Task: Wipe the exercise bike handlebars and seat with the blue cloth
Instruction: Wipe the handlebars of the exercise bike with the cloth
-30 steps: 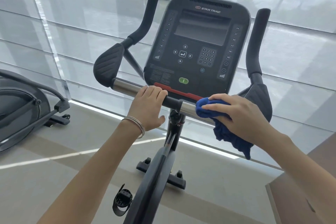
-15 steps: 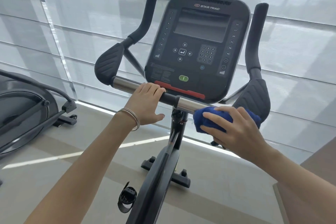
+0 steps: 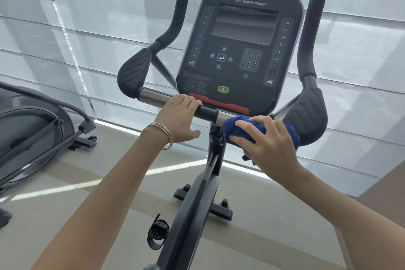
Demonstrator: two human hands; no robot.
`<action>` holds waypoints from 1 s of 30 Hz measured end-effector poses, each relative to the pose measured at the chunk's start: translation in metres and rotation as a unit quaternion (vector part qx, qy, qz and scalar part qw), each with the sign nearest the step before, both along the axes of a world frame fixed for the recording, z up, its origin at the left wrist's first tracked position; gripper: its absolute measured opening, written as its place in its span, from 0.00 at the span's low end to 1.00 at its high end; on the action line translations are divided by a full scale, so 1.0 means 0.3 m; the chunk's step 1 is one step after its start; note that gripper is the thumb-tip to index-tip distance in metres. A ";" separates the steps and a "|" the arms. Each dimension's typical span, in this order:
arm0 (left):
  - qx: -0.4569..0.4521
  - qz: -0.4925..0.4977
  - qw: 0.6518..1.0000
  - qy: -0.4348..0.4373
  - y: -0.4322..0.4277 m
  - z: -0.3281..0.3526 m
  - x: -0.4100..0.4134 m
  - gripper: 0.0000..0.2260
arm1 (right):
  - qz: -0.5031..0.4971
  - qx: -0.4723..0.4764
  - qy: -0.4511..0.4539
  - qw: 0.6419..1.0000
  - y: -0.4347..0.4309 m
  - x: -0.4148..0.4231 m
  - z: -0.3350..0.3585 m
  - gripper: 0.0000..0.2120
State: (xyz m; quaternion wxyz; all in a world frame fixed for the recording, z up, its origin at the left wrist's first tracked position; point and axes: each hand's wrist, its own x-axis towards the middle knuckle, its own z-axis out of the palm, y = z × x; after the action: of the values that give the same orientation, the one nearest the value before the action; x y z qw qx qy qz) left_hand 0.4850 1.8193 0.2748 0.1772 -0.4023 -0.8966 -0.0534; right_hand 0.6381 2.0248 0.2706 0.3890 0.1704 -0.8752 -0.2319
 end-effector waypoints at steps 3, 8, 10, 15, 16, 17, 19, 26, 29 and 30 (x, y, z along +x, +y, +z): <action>0.010 0.004 1.000 0.015 0.003 -0.012 0.002 0.31 | -0.001 -0.023 -0.014 1.000 0.104 0.091 0.019 0.10; 0.022 0.022 0.999 0.024 0.020 -0.028 0.012 0.31 | 0.005 -0.154 -0.068 0.986 0.062 0.045 0.091 0.12; 0.018 0.034 0.999 0.023 0.029 -0.027 0.018 0.32 | -0.006 -0.217 -0.102 0.971 0.016 -0.015 0.128 0.12; 0.005 0.050 0.999 0.015 0.035 -0.016 0.036 0.31 | -0.012 -0.220 -0.151 0.964 -0.046 -0.124 0.149 0.11; 0.001 0.051 0.999 0.013 0.035 -0.013 0.038 0.31 | 0.000 -0.217 -0.154 0.964 -0.040 -0.116 0.149 0.11; -0.003 0.051 0.999 0.010 0.035 -0.009 0.037 0.31 | 0.016 -0.214 -0.153 0.965 -0.023 -0.096 0.147 0.11; -0.005 0.052 0.999 0.000 0.035 0.001 0.036 0.31 | 0.038 -0.200 -0.152 0.967 0.033 -0.048 0.133 0.10; -0.010 0.094 0.995 -0.010 0.058 0.004 0.074 0.32 | 0.116 -0.126 -0.150 0.974 0.130 0.053 0.137 0.12; -0.024 0.119 0.992 -0.011 0.067 0.014 0.120 0.33 | 0.181 -0.155 -0.121 0.964 0.184 0.084 0.138 0.11; -0.033 0.129 0.991 -0.008 0.067 0.016 0.145 0.33 | 0.195 -0.164 -0.115 0.960 0.215 0.098 0.139 0.11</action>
State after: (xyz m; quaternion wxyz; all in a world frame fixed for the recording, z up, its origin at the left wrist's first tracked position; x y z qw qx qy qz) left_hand 0.5284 1.8394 0.2796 0.1619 -0.2888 -0.9436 -0.0035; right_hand 0.6675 2.0893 0.3121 0.3459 0.2971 -0.8898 0.0162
